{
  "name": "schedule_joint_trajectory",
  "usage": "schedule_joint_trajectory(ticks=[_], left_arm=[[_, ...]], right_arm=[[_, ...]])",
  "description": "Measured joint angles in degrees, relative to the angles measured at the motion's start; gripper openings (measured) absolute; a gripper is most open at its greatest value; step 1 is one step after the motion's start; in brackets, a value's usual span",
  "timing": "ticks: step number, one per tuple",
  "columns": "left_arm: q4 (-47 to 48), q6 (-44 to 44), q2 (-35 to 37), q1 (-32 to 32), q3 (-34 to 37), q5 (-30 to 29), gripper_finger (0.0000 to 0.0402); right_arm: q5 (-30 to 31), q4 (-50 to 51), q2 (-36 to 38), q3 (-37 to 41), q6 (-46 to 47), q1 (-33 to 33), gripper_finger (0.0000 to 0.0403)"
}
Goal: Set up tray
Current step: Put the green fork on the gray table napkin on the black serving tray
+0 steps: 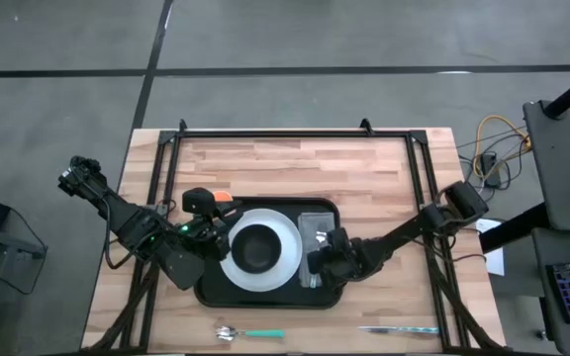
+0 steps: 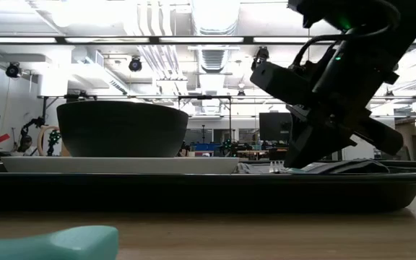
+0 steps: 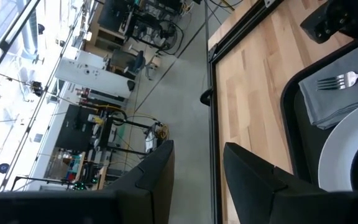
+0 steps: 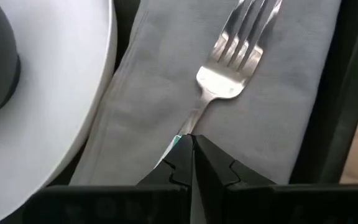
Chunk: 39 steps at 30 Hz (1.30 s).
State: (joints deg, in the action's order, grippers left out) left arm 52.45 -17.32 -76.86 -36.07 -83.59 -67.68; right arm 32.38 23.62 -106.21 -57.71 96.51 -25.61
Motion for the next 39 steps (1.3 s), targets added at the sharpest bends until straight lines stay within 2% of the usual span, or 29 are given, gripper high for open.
schedule_joint_trajectory(ticks=[21, 39], left_arm=[[0.0, 0.1, 0.0, 0.0, 0.0, 0.0, 0.0120], [0.0, 0.1, 0.0, 0.0, 0.0, 0.0, 0.0120]], right_arm=[[-1.2, -0.3, -0.7, 0.0, -5.0, 3.1, 0.0008], [-2.3, -6.2, -0.7, 0.1, -11.4, 5.0, 0.0008]])
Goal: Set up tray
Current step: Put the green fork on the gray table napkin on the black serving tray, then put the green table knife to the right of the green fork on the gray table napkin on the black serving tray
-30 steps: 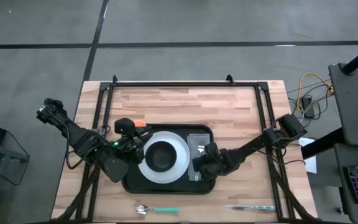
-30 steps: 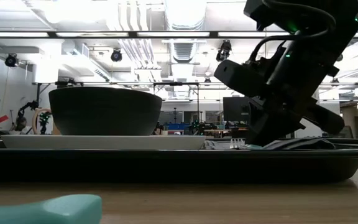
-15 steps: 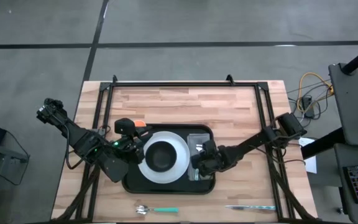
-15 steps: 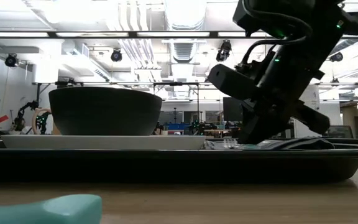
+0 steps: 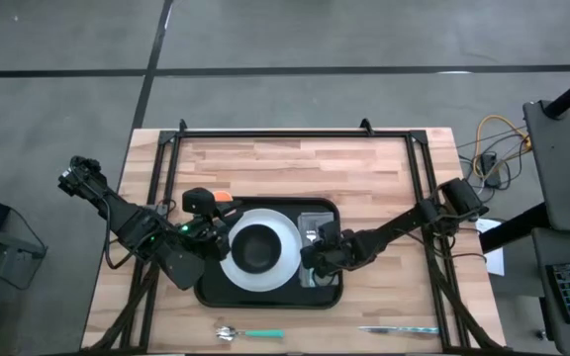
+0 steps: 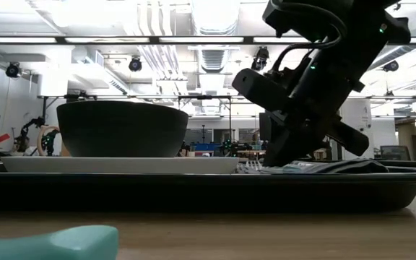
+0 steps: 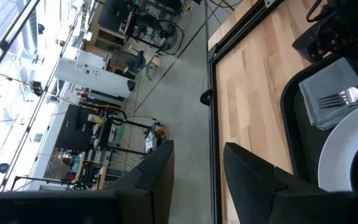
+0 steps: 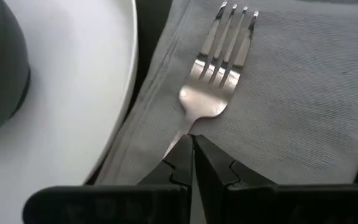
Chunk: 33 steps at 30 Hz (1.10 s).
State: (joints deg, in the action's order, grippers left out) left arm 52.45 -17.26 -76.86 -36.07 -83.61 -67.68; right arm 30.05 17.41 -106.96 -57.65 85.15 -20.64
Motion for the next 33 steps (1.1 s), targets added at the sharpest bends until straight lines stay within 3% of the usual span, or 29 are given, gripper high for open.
schedule_joint_trajectory(ticks=[7, 11, 16, 26, 33], left_arm=[[0.0, 1.4, 0.0, 0.0, 0.0, 0.0, 0.0120], [0.1, 4.8, -0.4, -0.6, 0.0, 3.0, 0.0120], [0.2, 5.5, -2.6, -2.7, 0.0, 3.8, 0.0120], [0.2, 9.4, -6.0, -3.7, 0.0, 3.6, 0.0120], [-0.4, 12.0, -7.3, -3.7, 0.1, 3.6, 0.0120]], right_arm=[[0.0, 8.5, 3.9, -3.9, -3.4, -1.2, 0.0008], [-0.7, 25.9, 5.3, -11.8, -7.6, -5.7, 0.0009], [-8.0, 42.6, 6.7, -21.0, -13.5, -15.1, 0.0011], [-23.5, 53.3, 7.7, -25.8, -15.3, -31.9, 0.0079], [-25.8, 51.4, 7.7, -25.1, -10.9, -39.4, 0.0136]])
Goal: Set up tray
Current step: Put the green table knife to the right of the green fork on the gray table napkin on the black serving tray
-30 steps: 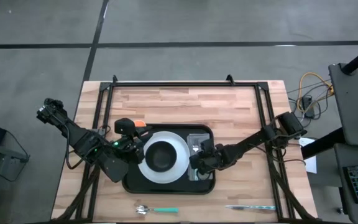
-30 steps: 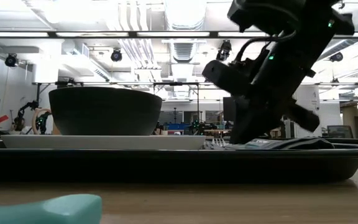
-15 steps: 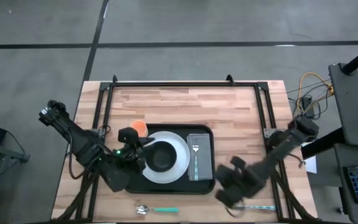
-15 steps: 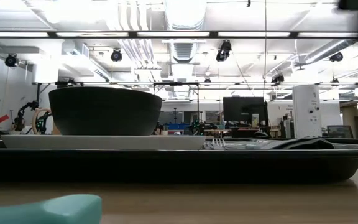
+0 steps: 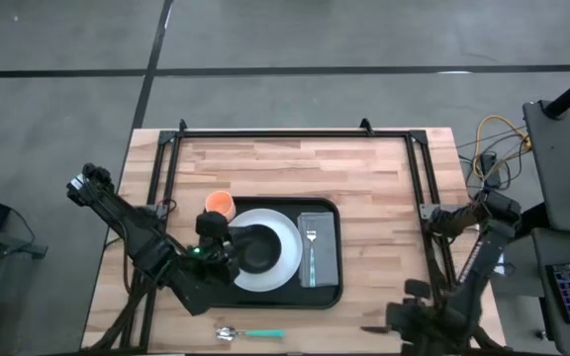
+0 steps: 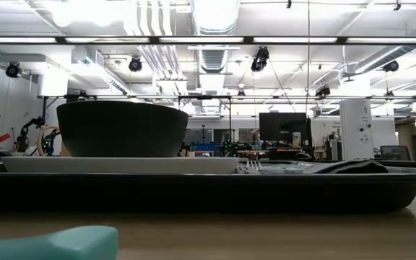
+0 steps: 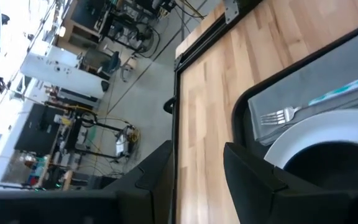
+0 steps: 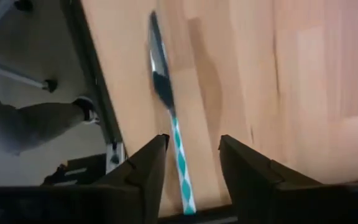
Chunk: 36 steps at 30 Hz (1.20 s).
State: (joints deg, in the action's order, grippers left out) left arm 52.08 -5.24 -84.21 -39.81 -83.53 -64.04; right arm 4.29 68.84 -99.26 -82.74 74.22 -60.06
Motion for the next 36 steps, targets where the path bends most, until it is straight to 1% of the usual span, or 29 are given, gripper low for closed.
schedule_joint_trajectory(ticks=[4, 8, 15, 22, 25, 28, 36], left_arm=[[-0.2, 3.0, -0.6, 0.0, 0.0, 0.0, 0.0120], [-0.4, 3.9, -1.2, 0.0, 0.0, 0.1, 0.0120], [-1.2, 5.4, -1.4, 0.0, 0.0, 0.1, 0.0120], [-1.1, 5.4, -1.4, 0.0, 0.0, 0.1, 0.0120], [-1.1, 5.4, -1.4, 0.0, 0.0, 0.1, 0.0120], [-1.1, 5.4, -1.4, 0.0, 0.0, 0.1, 0.0120], [-1.1, 5.4, -1.4, 0.0, 0.0, 1.0, 0.0120]], right_arm=[[0.9, -0.7, 0.0, 0.2, 3.5, -3.8, 0.0159], [1.6, -3.4, -0.1, 2.0, 4.7, -5.8, 0.0163], [1.2, -9.1, -0.2, 6.6, 3.7, -6.1, 0.0141], [1.1, -18.7, -0.7, 11.9, 3.0, -6.1, 0.0127], [-0.1, -19.2, -2.0, 13.0, 2.9, -6.1, 0.0125], [-0.3, -19.5, -3.1, 13.3, 2.5, -6.1, 0.0129], [-0.7, -20.0, -6.3, 13.7, 1.3, -6.1, 0.0158]])
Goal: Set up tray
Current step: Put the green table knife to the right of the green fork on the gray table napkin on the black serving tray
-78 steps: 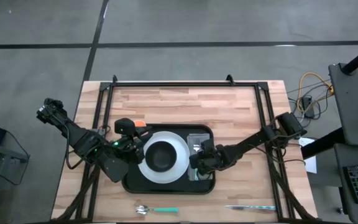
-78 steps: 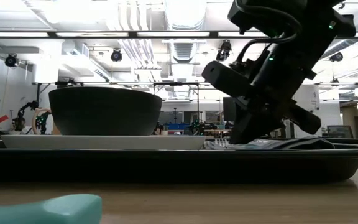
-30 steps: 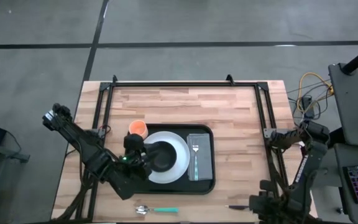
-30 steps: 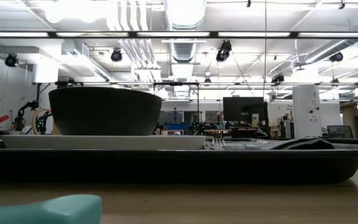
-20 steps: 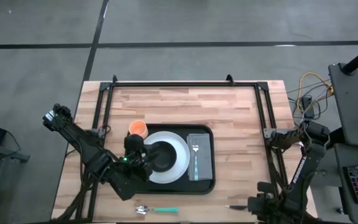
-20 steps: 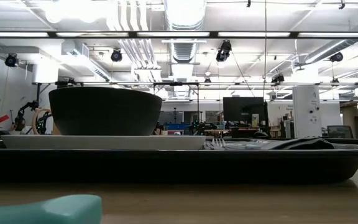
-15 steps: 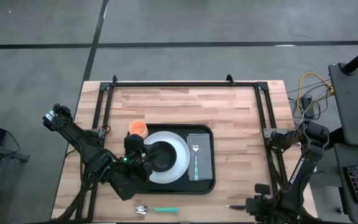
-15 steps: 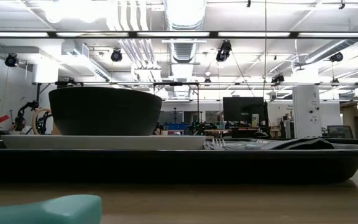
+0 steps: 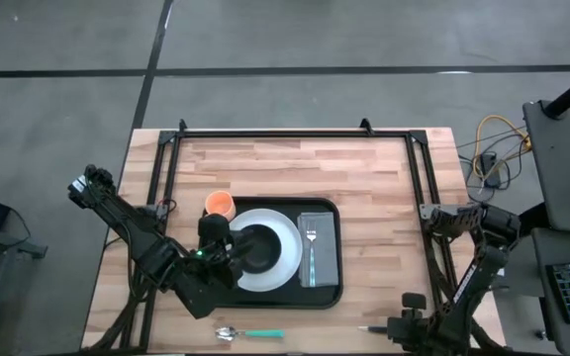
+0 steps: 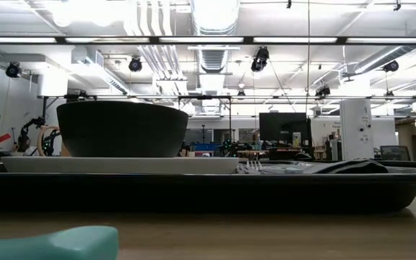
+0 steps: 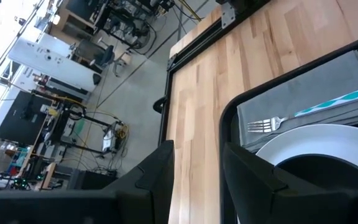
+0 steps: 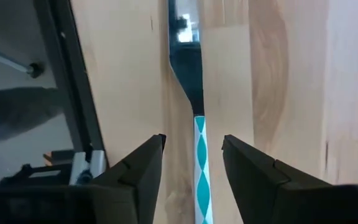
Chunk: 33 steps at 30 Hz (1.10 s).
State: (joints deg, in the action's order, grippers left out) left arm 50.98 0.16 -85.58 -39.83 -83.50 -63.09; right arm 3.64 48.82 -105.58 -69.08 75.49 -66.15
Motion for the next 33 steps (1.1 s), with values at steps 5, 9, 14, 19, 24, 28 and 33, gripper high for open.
schedule_joint_trajectory(ticks=[5, 9, 14, 19, 24, 28, 33], left_arm=[[0.0, 0.0, 0.0, 0.0, 0.0, 0.0, 0.0120], [0.0, 0.1, 0.0, 0.0, 0.0, 0.1, 0.0120], [-0.3, 0.7, 0.0, 0.0, 0.0, 0.2, 0.0120], [-0.6, 0.7, 0.0, 0.0, 0.0, 0.2, 0.0120], [-1.1, 0.7, 0.0, 0.0, 0.0, 0.2, 0.0120], [-1.4, 0.7, 0.0, 0.0, 0.0, 0.2, 0.0120], [-1.5, 0.7, 0.0, -0.3, 0.0, 0.2, 0.0120]], right_arm=[[-0.7, -0.4, -1.8, 0.3, -0.9, 0.0, 0.0161], [-1.8, -2.2, -3.3, 0.7, -0.7, 0.0, 0.0144], [-4.9, -3.3, -5.6, 0.3, -0.7, 0.1, 0.0085], [-5.0, -2.4, -6.0, -0.9, -0.9, 0.5, 0.0020], [-3.6, 5.7, -4.7, -1.8, -0.7, 3.3, 0.0013], [-0.4, 11.0, -2.2, -3.2, -1.8, 8.1, 0.0012], [5.7, 12.6, 1.0, -5.3, -3.9, 14.9, 0.0010]])
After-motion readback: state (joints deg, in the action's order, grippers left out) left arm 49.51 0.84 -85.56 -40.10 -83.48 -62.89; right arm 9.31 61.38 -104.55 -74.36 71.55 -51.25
